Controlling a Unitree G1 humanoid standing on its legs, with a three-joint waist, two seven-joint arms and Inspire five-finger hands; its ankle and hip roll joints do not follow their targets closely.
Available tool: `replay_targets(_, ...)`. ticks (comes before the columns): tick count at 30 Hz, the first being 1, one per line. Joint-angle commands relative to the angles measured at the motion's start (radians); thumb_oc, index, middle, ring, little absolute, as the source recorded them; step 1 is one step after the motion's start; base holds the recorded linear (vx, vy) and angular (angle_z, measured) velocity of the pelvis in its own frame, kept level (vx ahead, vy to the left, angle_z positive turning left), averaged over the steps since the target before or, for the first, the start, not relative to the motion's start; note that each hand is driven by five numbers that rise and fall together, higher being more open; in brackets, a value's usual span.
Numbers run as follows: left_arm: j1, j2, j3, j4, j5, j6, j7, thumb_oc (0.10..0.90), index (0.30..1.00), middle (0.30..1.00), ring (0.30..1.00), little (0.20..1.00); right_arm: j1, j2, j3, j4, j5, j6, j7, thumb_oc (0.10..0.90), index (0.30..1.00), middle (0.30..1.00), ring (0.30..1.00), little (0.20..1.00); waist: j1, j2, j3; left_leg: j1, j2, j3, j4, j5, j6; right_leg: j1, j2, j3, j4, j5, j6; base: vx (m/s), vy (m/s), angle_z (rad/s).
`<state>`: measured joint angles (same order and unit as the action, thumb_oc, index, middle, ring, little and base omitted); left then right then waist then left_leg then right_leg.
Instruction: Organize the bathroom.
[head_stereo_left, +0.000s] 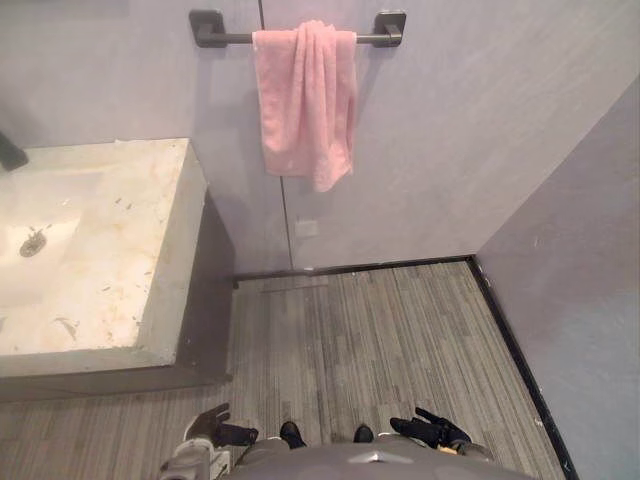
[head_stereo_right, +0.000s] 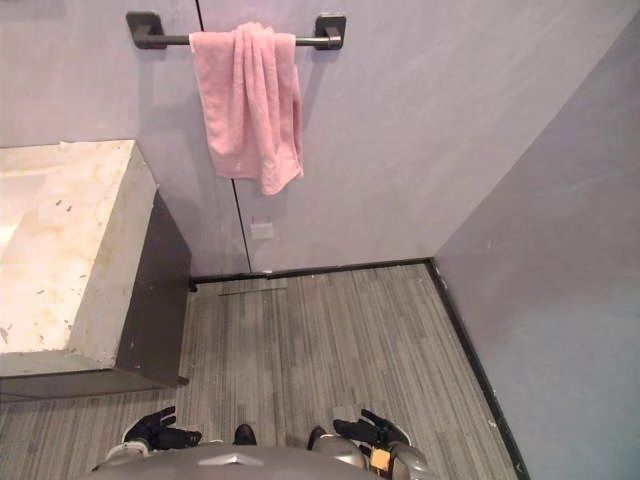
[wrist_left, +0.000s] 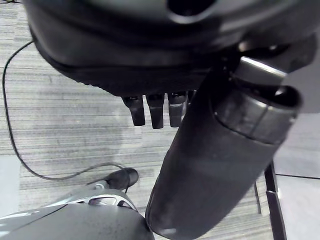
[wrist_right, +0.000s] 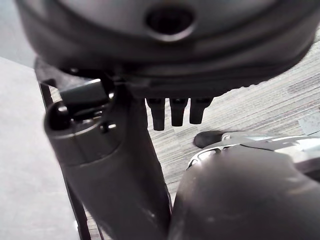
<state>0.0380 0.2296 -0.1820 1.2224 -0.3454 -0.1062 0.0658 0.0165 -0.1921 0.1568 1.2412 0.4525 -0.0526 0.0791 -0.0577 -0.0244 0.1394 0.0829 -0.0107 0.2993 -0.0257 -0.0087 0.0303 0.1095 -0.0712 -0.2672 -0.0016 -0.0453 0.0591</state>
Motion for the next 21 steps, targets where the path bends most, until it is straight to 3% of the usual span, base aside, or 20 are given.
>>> replay_targets(1,-0.026,-0.022,-0.028,0.019,0.017,0.013,-0.033,0.8,0.9,0.9,0.9,0.9,-0.027,-0.027,0.02,0.034,0.006,0.003,0.008,0.8,0.9,0.9,0.9,0.9,0.001,0.007,-0.02,-0.001,-0.029,0.038,0.051,-0.037,-0.025,-0.058,-0.011,-0.059,0.018,0.041,0.052,0.0,0.0,0.0)
replay_targets(21,-0.031,-0.023,-0.011,0.028,-0.018,0.053,-0.051,0.8,0.9,0.9,0.9,0.9,-0.031,-0.028,0.039,0.016,-0.013,-0.041,-0.003,0.8,0.9,0.9,0.9,0.9,0.001,0.014,-0.018,-0.012,-0.028,0.035,0.058,-0.033,-0.027,-0.053,-0.01,-0.063,0.009,0.039,0.046,0.0,0.0,0.0)
